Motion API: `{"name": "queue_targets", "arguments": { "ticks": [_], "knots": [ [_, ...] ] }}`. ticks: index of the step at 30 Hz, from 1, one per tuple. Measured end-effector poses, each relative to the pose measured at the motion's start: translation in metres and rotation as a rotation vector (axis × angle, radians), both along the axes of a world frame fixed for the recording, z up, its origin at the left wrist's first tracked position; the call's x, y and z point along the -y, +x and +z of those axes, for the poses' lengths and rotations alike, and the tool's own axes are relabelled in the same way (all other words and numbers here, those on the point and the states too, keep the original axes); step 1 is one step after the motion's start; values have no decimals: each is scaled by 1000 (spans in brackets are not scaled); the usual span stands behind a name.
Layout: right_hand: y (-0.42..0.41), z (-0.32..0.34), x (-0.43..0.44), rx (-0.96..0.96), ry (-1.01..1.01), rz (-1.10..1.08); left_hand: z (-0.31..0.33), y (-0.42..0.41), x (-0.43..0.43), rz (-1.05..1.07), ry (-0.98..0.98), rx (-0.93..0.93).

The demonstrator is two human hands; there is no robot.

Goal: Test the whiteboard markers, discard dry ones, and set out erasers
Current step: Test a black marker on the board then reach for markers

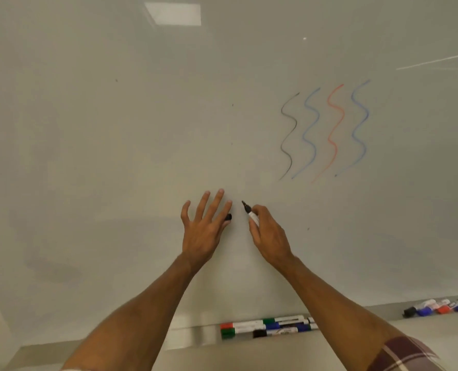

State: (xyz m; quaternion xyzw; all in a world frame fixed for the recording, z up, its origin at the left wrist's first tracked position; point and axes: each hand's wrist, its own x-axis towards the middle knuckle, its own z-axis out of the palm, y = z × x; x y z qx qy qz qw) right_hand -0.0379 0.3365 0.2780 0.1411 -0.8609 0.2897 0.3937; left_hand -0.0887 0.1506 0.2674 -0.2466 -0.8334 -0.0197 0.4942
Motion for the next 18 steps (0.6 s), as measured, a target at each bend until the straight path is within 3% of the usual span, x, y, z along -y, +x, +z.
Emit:
{"name": "queue_targets", "arguments": {
  "ticks": [11, 15, 18],
  "knots": [
    [-34, 142, -31, -385, -64, 108, 182, -43, -28, -87, 45, -305],
    [-43, 168, -39, -444, 131, 73, 211, -58, -32, -103, 88, -342],
    [-52, 181, -41, -510, 96, 64, 212, -67, -31, -93, 101, -372]
  ]
}}
